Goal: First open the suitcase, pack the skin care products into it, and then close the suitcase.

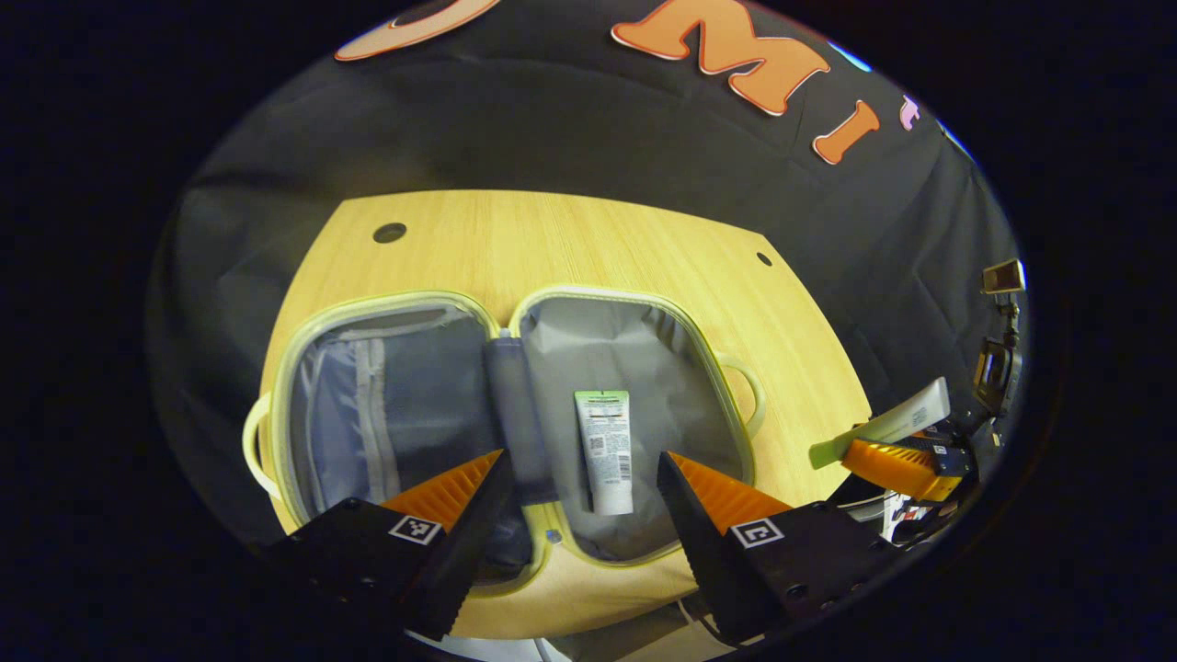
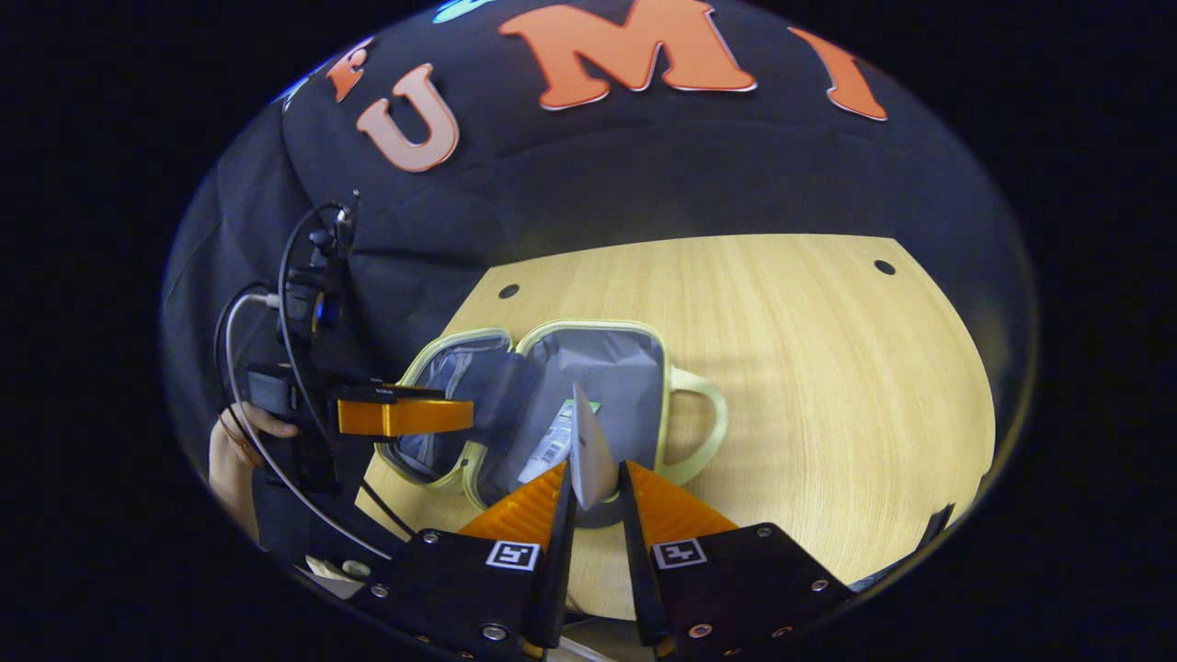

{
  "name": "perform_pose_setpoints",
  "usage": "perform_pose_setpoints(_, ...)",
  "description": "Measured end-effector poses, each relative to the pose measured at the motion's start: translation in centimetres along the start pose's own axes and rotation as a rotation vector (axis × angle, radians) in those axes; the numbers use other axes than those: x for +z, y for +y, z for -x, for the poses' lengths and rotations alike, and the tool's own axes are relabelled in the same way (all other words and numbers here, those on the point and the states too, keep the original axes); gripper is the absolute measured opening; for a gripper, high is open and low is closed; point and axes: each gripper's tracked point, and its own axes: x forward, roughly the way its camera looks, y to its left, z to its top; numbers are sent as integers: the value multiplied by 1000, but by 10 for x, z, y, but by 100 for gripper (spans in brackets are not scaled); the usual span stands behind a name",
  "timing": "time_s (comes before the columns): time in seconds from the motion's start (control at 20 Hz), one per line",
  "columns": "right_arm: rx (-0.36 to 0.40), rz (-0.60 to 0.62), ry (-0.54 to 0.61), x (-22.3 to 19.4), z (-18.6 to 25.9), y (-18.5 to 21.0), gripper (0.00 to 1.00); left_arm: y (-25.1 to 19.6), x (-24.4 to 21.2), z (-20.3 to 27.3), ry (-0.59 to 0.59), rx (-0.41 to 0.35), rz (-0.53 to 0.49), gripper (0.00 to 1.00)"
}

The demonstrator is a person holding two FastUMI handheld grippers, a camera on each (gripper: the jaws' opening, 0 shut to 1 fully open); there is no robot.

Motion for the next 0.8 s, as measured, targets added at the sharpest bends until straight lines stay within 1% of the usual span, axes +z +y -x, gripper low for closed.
perform_pose_setpoints(0.15,33,51,105,-9,-30,18,31,32,-1,25,-52,66,2,98)
perform_pose_setpoints(0.25,63,25,176,-19,-50,25,31,54,-7,41,-79,112,22,98)
perform_pose_setpoints(0.35,27,2,275,-33,-68,17,31,71,-13,61,-110,143,62,98)
perform_pose_setpoints(0.45,-8,-5,345,-44,-85,8,31,89,-21,77,-130,173,98,98)
perform_pose_setpoints(0.6,-57,-27,384,-52,-103,-2,31,117,-38,97,-140,233,139,98)
perform_pose_setpoints(0.65,-66,-31,380,-51,-108,-3,37,123,-44,102,-140,247,157,98)
perform_pose_setpoints(0.7,-59,-41,379,-50,-107,0,32,128,-50,110,-142,258,175,98)
perform_pose_setpoints(0.8,-49,-57,367,-46,-107,5,36,140,-59,116,-141,279,202,98)
